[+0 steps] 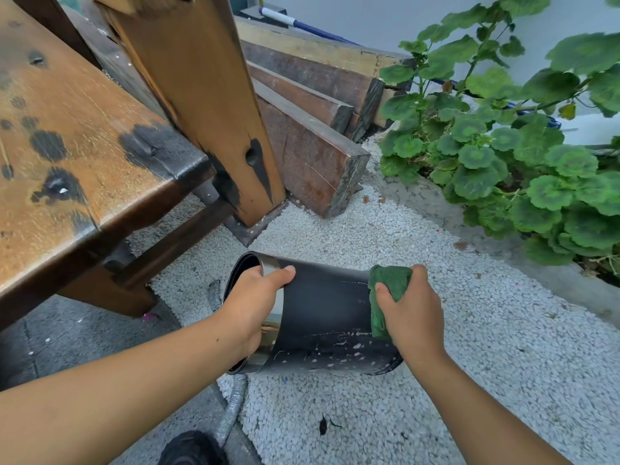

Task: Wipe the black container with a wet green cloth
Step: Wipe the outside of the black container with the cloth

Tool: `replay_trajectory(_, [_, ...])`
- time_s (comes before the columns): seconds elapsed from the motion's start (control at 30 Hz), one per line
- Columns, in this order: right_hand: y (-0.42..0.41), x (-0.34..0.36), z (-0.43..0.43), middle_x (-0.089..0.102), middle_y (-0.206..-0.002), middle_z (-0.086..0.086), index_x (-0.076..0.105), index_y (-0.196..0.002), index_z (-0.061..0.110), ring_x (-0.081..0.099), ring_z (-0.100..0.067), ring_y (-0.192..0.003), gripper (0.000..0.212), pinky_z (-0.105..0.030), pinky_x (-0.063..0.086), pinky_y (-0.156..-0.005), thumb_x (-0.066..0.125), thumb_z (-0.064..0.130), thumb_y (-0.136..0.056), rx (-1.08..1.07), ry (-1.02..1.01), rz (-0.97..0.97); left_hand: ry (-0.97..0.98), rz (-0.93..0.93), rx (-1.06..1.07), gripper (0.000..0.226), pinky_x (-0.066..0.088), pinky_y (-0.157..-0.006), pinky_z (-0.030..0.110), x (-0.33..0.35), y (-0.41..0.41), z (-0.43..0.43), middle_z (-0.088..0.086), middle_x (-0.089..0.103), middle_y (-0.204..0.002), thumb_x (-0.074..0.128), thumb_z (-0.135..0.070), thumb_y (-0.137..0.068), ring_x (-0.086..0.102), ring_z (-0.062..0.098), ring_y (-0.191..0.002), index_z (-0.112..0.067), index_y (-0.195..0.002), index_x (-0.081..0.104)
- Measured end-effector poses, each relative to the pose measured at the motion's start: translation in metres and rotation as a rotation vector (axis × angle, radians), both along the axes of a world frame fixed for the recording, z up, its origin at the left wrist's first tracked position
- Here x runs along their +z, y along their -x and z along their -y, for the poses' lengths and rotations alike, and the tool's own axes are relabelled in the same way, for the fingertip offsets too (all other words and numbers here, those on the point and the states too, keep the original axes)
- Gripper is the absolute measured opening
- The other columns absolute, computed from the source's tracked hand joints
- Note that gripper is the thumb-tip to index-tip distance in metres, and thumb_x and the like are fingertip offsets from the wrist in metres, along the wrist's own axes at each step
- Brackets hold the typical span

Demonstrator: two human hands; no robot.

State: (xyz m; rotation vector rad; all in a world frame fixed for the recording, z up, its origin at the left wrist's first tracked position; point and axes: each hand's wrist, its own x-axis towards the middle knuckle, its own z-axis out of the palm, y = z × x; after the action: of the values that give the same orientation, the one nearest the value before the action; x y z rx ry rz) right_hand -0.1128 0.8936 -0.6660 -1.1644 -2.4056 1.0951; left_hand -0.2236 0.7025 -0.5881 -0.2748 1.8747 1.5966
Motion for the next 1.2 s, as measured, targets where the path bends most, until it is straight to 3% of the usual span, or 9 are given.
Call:
replay_trajectory(0.07, [-0.001, 0.000, -0.007, 0.063, -0.086, 0.003, 0.051, -0.093, 0.025, 0.065, -0.016, -0.074, 0.023, -0.027, 0.046, -0.052, 0.072, 0.034, -0.090, -0.117, 0.281, -0.135, -0.003, 0.011, -0.003, 0.067, 0.022, -0.111, 0.041, -0.001, 0.004, 0.005, -0.009, 0.040, -0.155, 0.064, -0.039, -0.096, 0.026, 0.022, -0.151, -0.013, -0.152, 0.039])
replay_trajectory(0.17, [-0.002, 0.001, -0.020, 0.071, -0.095, -0.002, 0.062, -0.096, 0.026, 0.070, -0.020, -0.082, 0.015, -0.031, 0.055, -0.066, 0.075, 0.029, -0.088, -0.201, 0.603, -0.282, -0.014, 0.012, 0.008, 0.066, 0.020, -0.114, 0.043, -0.004, 0.005, 0.017, -0.003, 0.049, -0.153, 0.067, -0.046, -0.091, 0.031, 0.021, -0.149, -0.013, -0.145, 0.050])
replay_trajectory(0.3, [-0.011, -0.004, -0.020, 0.079, -0.092, -0.007, 0.073, -0.096, 0.021, 0.076, -0.026, -0.084, 0.008, -0.043, 0.062, -0.079, 0.075, 0.025, -0.089, -0.154, 0.814, -0.267, -0.080, 0.067, -0.073, 0.074, 0.033, -0.118, 0.053, 0.000, 0.004, 0.032, 0.009, 0.066, -0.136, 0.083, -0.040, -0.071, 0.054, 0.032, -0.134, -0.012, -0.135, 0.059])
replay_trajectory(0.4, [-0.019, -0.005, -0.017, 0.080, -0.088, -0.005, 0.075, -0.097, 0.020, 0.078, -0.021, -0.076, 0.006, -0.037, 0.061, -0.071, 0.074, 0.022, -0.091, -0.153, 0.904, -0.259, -0.039, 0.080, -0.333, 0.063, 0.043, -0.111, 0.049, 0.001, 0.001, 0.047, 0.003, 0.073, -0.127, 0.084, -0.033, -0.074, 0.066, 0.026, -0.121, -0.021, -0.132, 0.062])
replay_trajectory(0.47, [-0.023, -0.003, -0.018, 0.080, -0.089, -0.007, 0.075, -0.101, 0.018, 0.078, -0.022, -0.078, 0.010, -0.037, 0.061, -0.069, 0.074, 0.022, -0.092, -0.162, 0.924, -0.269, 0.005, 0.058, -0.543, 0.056, 0.044, -0.109, 0.041, 0.003, -0.002, 0.055, -0.006, 0.072, -0.129, 0.079, -0.028, -0.079, 0.065, 0.019, -0.123, -0.029, -0.132, 0.062])
replay_trajectory(0.53, [-0.025, 0.002, -0.017, 0.080, -0.093, -0.009, 0.074, -0.104, 0.016, 0.078, -0.026, -0.082, 0.014, -0.039, 0.061, -0.069, 0.074, 0.022, -0.092, -0.161, 0.933, -0.292, -0.010, 0.051, -0.584, 0.054, 0.047, -0.107, 0.042, 0.004, -0.002, 0.062, -0.003, 0.072, -0.130, 0.075, -0.017, -0.081, 0.065, 0.022, -0.124, -0.028, -0.132, 0.061])
replay_trajectory(0.87, [-0.009, 0.045, -0.016, 0.080, -0.090, -0.008, 0.073, -0.105, 0.017, 0.078, -0.025, -0.079, 0.015, -0.034, 0.061, -0.058, 0.075, 0.020, -0.090, -0.066, 0.913, -0.426, -0.131, 0.025, -0.250, 0.039, 0.059, -0.084, 0.047, 0.016, 0.012, 0.065, 0.022, 0.075, -0.115, 0.075, -0.015, -0.076, 0.075, 0.034, -0.094, -0.012, -0.115, 0.072])
replay_trajectory(1.0, [-0.002, 0.045, -0.008, 0.080, -0.087, -0.007, 0.072, -0.102, 0.018, 0.078, -0.025, -0.075, 0.014, -0.034, 0.060, -0.058, 0.076, 0.018, -0.089, -0.047, 0.843, -0.424, -0.078, 0.015, -0.140, 0.025, 0.057, -0.092, 0.054, 0.013, 0.009, 0.062, 0.023, 0.076, -0.113, 0.070, -0.011, -0.087, 0.074, 0.035, -0.094, -0.008, -0.112, 0.073])
replay_trajectory(1.2, [0.010, 0.044, -0.008, 0.079, -0.088, -0.005, 0.072, -0.099, 0.021, 0.078, -0.026, -0.078, 0.022, -0.048, 0.064, -0.070, 0.079, 0.026, -0.079, -0.050, 0.755, -0.389, 0.003, 0.069, -0.046, 0.043, 0.051, -0.100, 0.061, 0.013, 0.010, 0.057, 0.019, 0.077, -0.110, 0.073, -0.018, -0.085, 0.070, 0.041, -0.108, -0.004, -0.124, 0.064])
